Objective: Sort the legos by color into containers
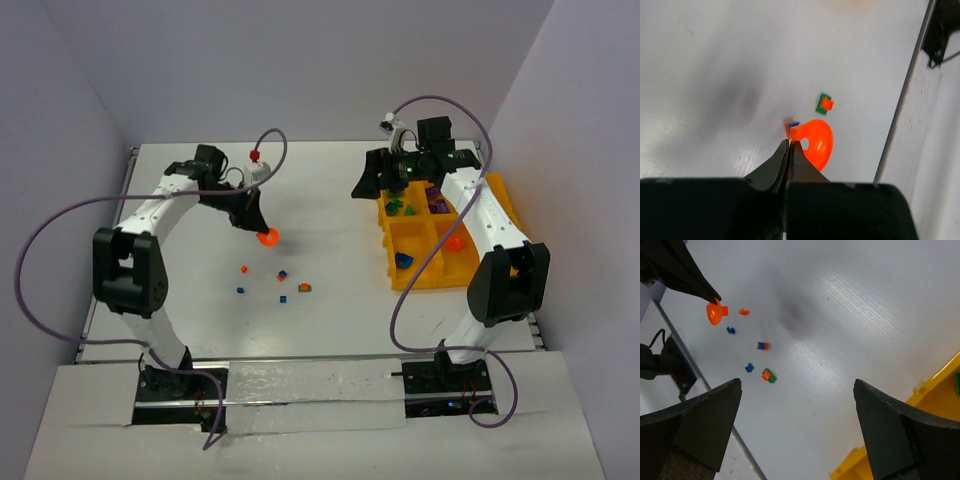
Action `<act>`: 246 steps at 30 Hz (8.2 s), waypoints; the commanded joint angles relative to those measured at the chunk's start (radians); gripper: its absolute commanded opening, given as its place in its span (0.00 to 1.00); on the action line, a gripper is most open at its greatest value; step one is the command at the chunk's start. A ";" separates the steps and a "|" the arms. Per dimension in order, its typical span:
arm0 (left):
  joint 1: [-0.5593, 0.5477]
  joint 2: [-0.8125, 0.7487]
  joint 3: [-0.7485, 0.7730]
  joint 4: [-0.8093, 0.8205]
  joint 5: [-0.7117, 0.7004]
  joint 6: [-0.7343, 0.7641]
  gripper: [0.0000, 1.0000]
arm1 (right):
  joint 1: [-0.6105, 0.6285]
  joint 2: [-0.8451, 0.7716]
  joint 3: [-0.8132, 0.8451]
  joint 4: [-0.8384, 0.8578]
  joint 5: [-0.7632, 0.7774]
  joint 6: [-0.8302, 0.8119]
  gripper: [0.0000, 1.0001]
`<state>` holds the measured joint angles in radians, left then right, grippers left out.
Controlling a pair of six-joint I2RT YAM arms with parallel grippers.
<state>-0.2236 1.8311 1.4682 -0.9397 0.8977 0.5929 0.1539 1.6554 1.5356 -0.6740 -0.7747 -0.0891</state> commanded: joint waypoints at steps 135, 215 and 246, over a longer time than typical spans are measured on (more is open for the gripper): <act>-0.033 -0.364 -0.453 0.423 -0.655 -0.349 0.51 | -0.092 -0.107 0.025 -0.196 0.330 -0.325 1.00; -0.061 -0.304 -0.229 1.196 0.444 -1.361 0.01 | 0.461 -0.391 -0.378 0.665 0.184 -0.469 0.87; -0.080 -0.302 -0.200 1.070 0.409 -1.273 0.00 | 0.548 -0.314 -0.331 0.776 0.230 -0.396 0.47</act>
<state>-0.2954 1.5360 1.2366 0.1309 1.3025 -0.6962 0.6914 1.3342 1.1595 0.0246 -0.5636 -0.5102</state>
